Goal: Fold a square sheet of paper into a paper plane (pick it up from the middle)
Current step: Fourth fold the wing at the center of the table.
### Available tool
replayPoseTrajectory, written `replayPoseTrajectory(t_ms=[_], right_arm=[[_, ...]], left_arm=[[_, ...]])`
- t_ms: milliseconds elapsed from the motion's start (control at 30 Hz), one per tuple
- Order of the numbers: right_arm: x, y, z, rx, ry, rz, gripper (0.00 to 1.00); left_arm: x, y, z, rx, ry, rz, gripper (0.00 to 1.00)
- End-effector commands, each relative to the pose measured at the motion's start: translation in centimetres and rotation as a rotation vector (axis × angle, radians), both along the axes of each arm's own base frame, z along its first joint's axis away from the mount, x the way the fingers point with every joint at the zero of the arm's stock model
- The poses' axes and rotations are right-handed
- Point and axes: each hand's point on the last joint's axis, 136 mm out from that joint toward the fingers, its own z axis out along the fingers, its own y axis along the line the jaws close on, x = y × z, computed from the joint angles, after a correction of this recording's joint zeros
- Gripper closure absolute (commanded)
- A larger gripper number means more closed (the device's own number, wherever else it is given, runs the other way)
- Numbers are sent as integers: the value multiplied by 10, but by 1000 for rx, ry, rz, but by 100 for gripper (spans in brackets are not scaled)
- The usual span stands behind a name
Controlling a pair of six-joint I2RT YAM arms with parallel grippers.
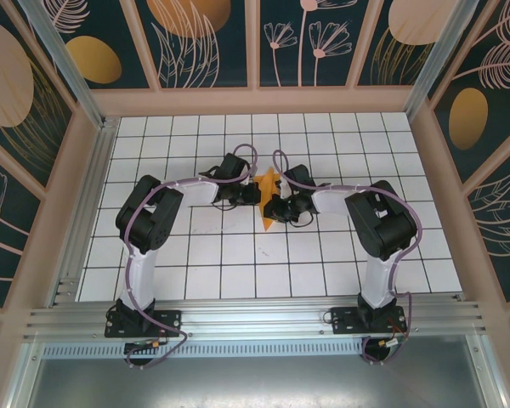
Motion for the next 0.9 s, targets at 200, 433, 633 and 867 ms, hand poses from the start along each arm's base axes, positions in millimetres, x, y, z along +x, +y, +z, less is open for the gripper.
replayPoseTrajectory(t_ms=[200, 433, 633, 867], right_arm=[[-17, -20, -26, -63, 88, -62, 84], [-15, -22, -24, -49, 92, -84, 85], [-15, -27, -27, -52, 115, -122, 85], [-17, -30, -31, -51, 144, -146, 85]], left_arm=[[31, -2, 47, -59, -154, 90, 84], [20, 6, 71, -137, -218, 119, 76], [3, 8, 57, -200, -159, 141, 72], [-10, 0, 66, -327, -174, 110, 71]])
